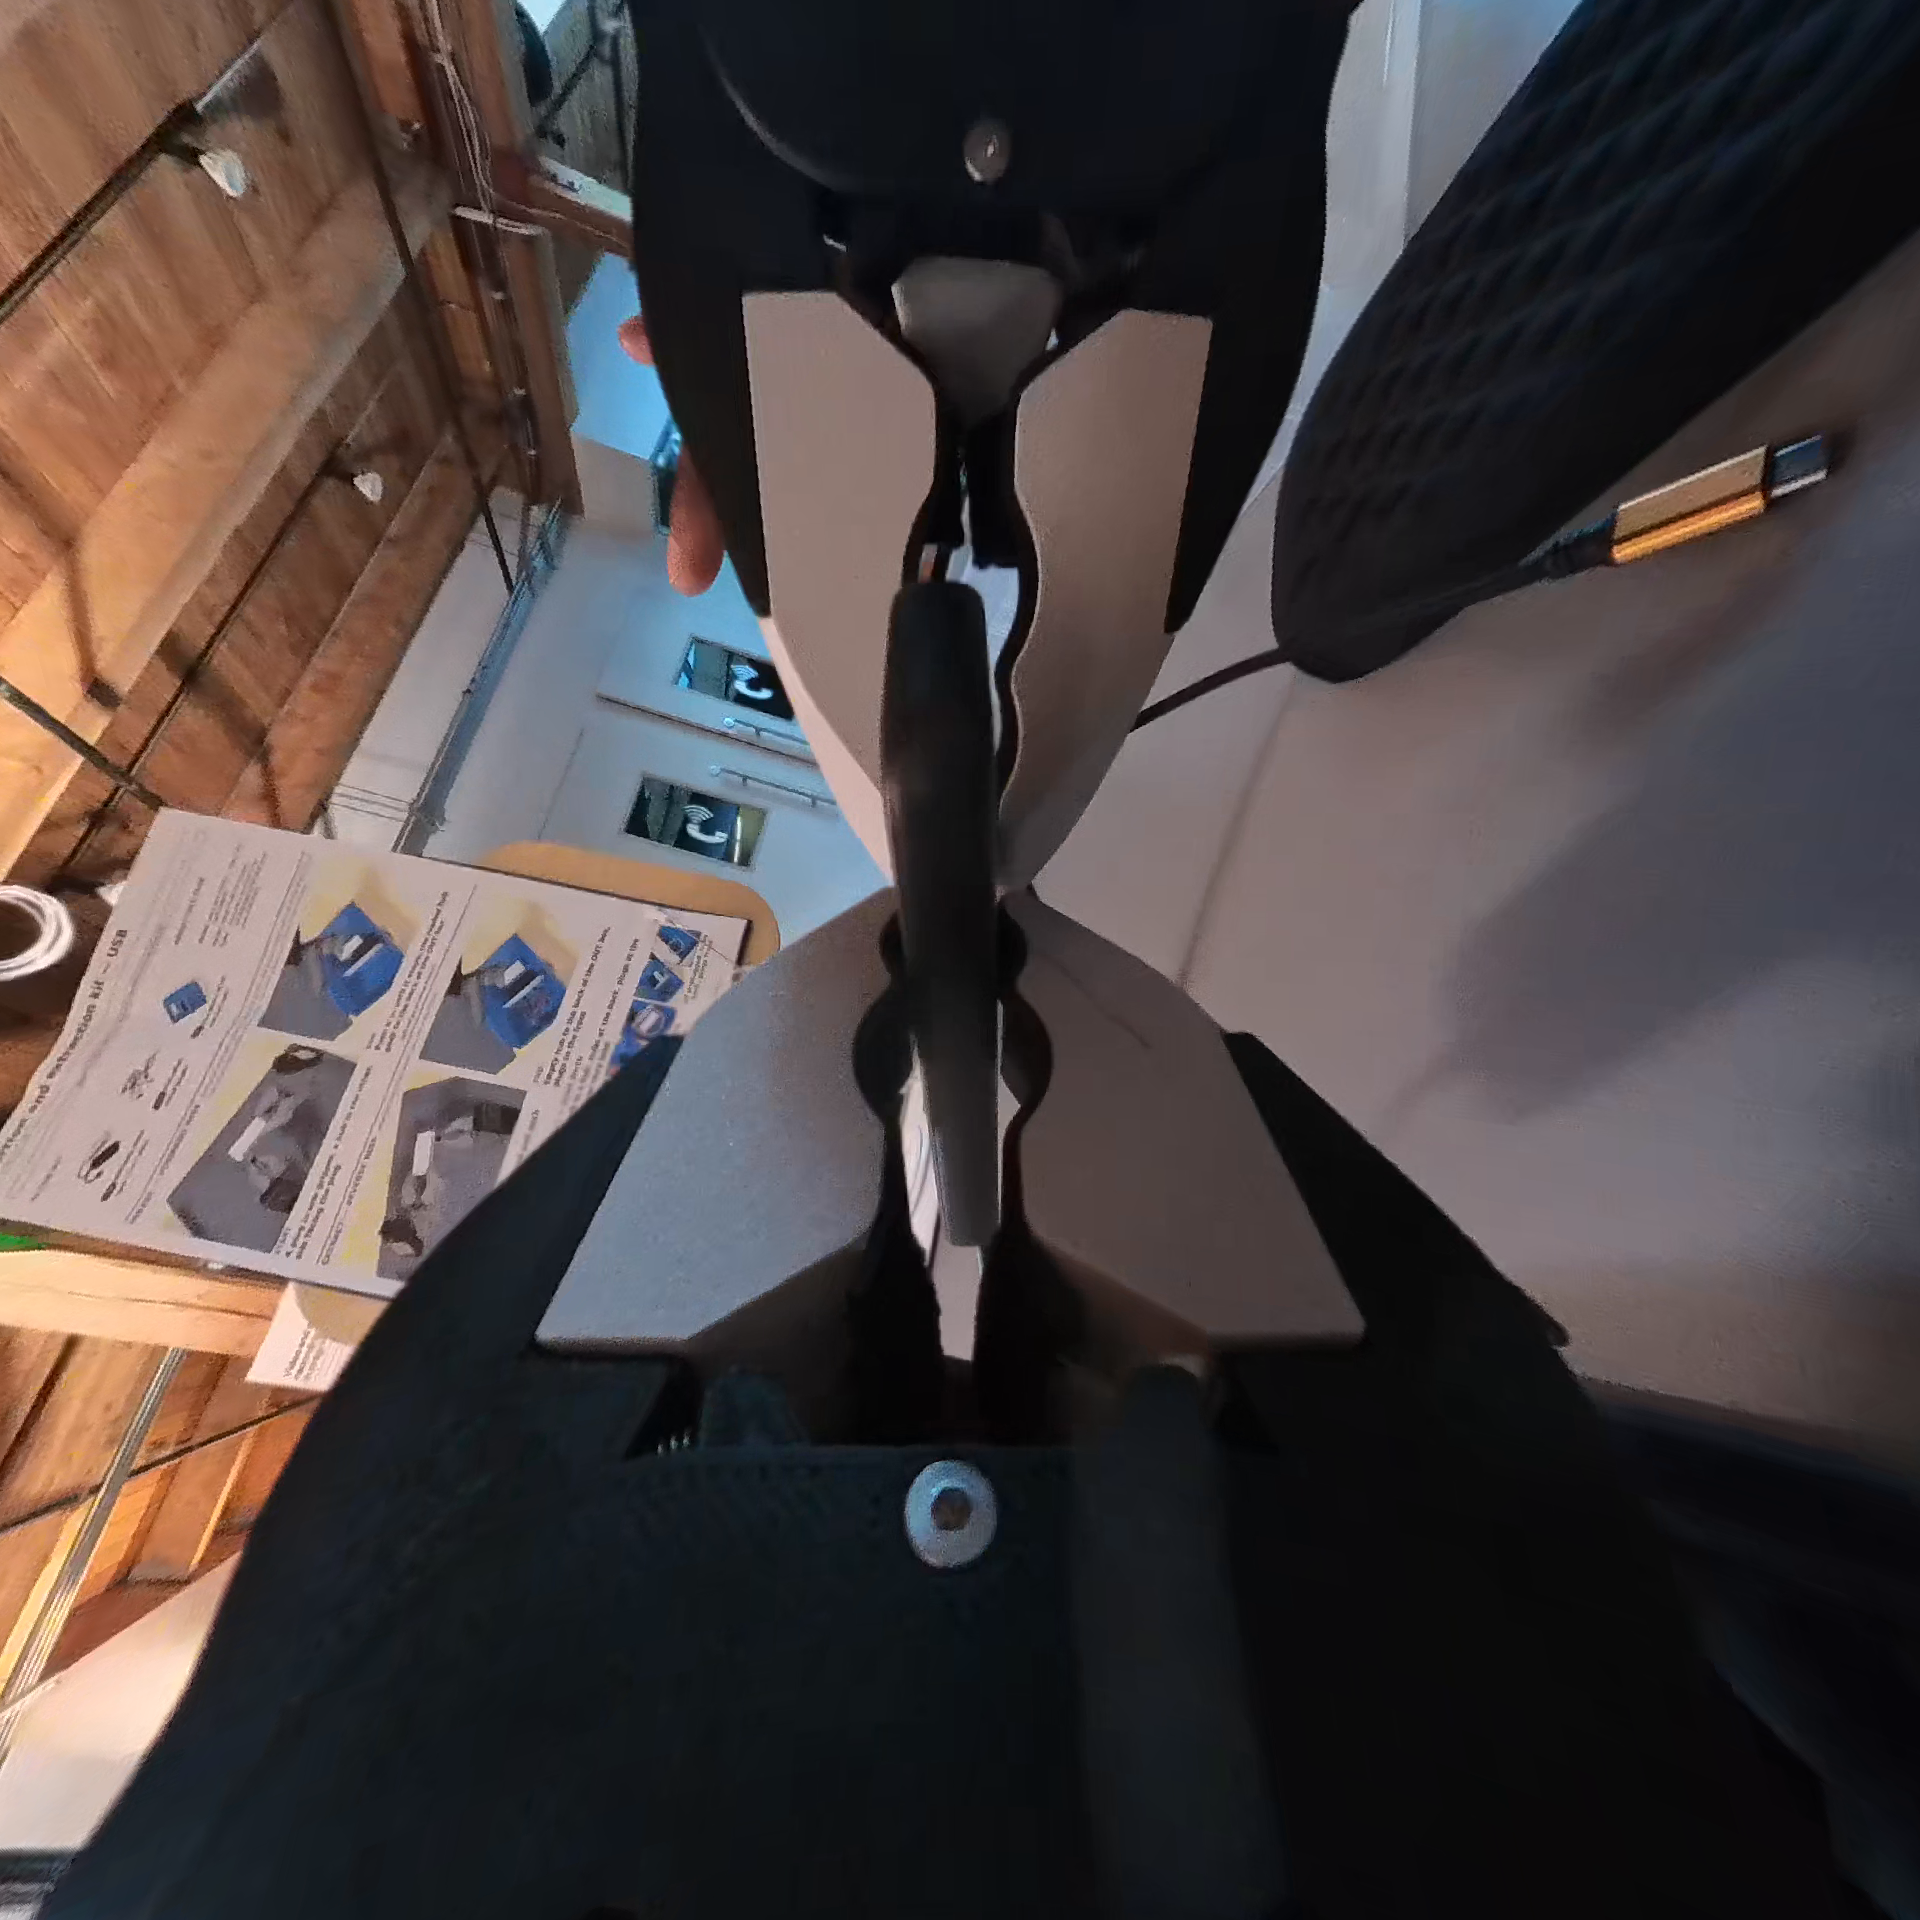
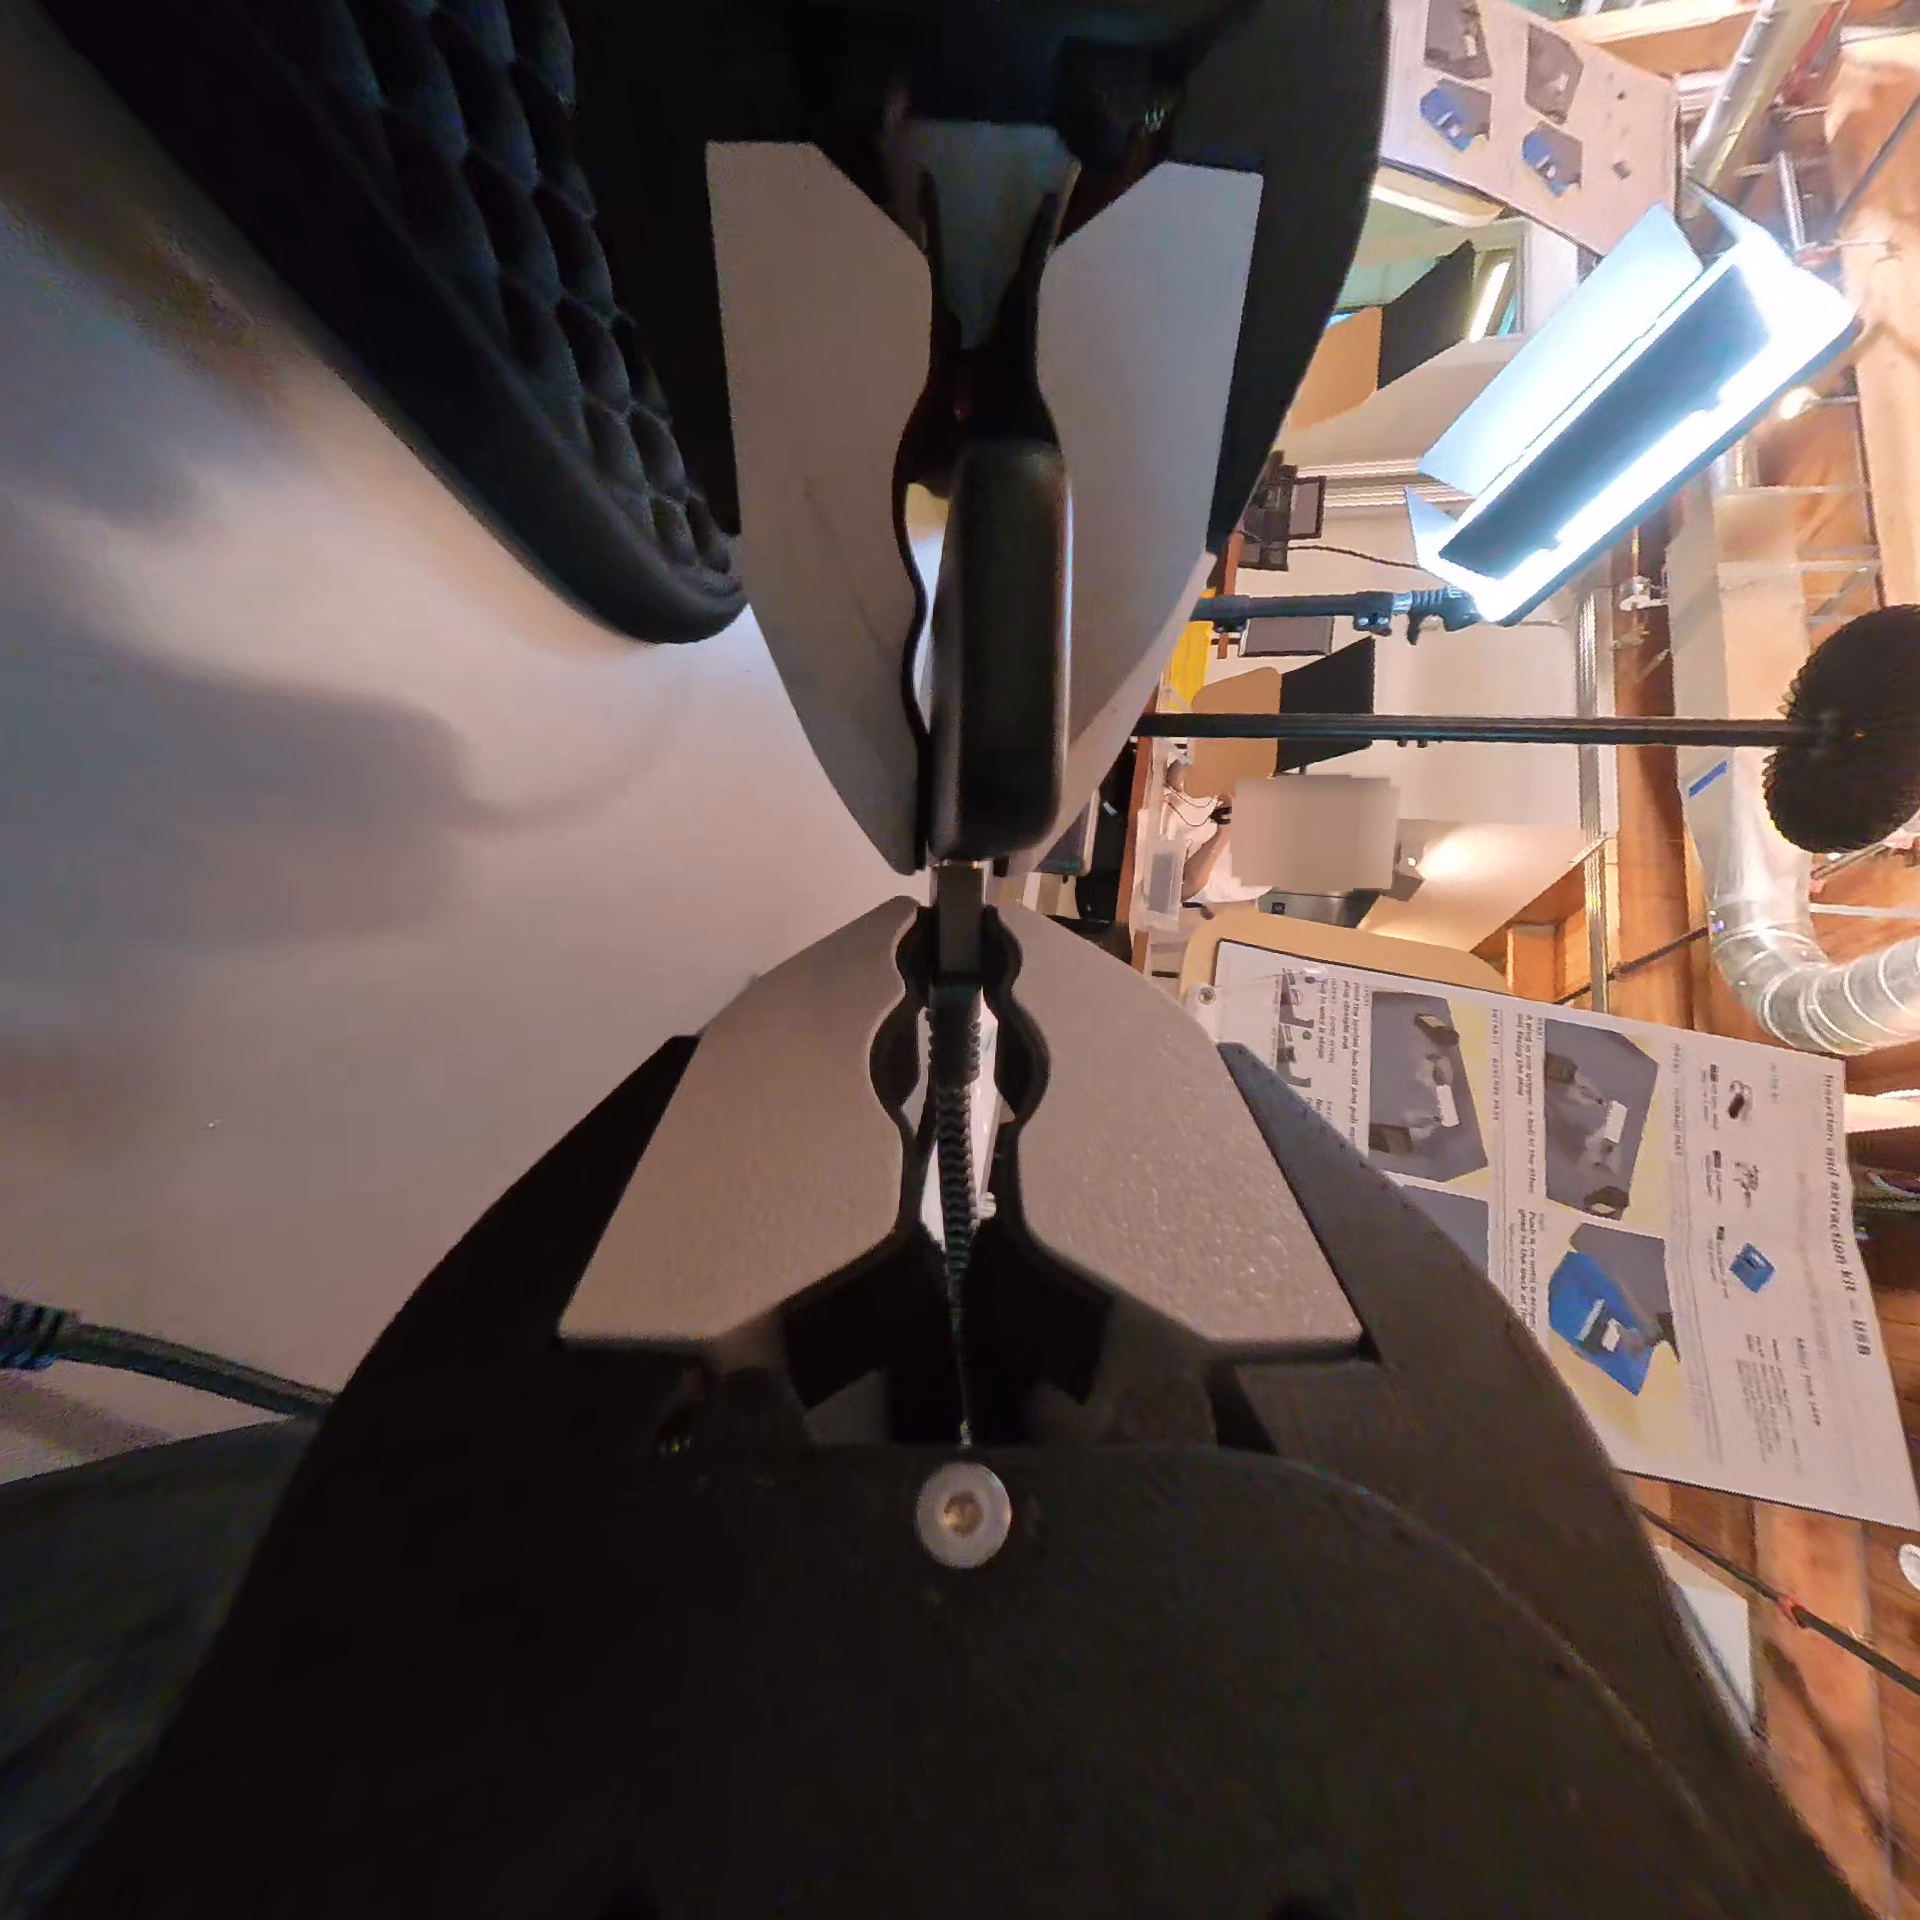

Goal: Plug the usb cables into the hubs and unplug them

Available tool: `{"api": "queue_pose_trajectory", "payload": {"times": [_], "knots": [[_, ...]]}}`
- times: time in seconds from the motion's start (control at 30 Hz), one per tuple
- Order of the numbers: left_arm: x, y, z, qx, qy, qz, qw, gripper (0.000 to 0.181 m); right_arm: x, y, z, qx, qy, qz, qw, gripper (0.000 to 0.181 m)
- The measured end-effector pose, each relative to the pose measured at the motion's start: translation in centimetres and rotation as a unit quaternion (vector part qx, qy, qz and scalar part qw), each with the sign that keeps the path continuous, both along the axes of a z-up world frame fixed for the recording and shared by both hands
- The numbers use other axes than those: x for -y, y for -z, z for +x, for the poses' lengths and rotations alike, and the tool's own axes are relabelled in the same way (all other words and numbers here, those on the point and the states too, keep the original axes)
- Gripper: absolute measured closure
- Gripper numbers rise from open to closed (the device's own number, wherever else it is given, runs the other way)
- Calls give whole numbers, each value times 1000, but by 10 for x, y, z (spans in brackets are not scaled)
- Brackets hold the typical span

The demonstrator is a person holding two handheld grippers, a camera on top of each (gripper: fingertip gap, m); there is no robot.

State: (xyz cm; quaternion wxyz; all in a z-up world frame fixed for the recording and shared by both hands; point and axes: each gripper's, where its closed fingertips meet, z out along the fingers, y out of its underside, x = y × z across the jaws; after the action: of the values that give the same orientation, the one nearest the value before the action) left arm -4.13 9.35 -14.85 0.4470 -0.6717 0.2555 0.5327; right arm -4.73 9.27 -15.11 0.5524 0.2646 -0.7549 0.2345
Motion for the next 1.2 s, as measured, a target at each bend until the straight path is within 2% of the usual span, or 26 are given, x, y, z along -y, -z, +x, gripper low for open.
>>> {"api": "queue_pose_trajectory", "payload": {"times": [0.1, 0.53, 1.0, 1.13, 1.17, 1.2], "knots": [[0, 4, 0, 20, 14, 14, 1000, 169, 0, 4, 1, 8, -12, 0, 1000, 172], [-8, 17, 0, 12, 15, -6, 1000, 169, -9, 16, 1, 40, -5, 3, 999, 172], [-6, 24, 5, 59, 31, -2, 998, 169, -12, 23, 4, 89, -22, -12, 996, 173], [-7, 25, 11, 79, 45, -1, 996, 169, -14, 23, 10, 113, -54, -24, 992, 173], [-6, 24, 9, 83, 40, 1, 996, 169, -28, 23, 0, 104, -17, -10, 994, 173], [6, 26, -1, 85, 10, -3, 996, 169, -66, 25, -21, 79, 79, 38, 993, 172]]}}
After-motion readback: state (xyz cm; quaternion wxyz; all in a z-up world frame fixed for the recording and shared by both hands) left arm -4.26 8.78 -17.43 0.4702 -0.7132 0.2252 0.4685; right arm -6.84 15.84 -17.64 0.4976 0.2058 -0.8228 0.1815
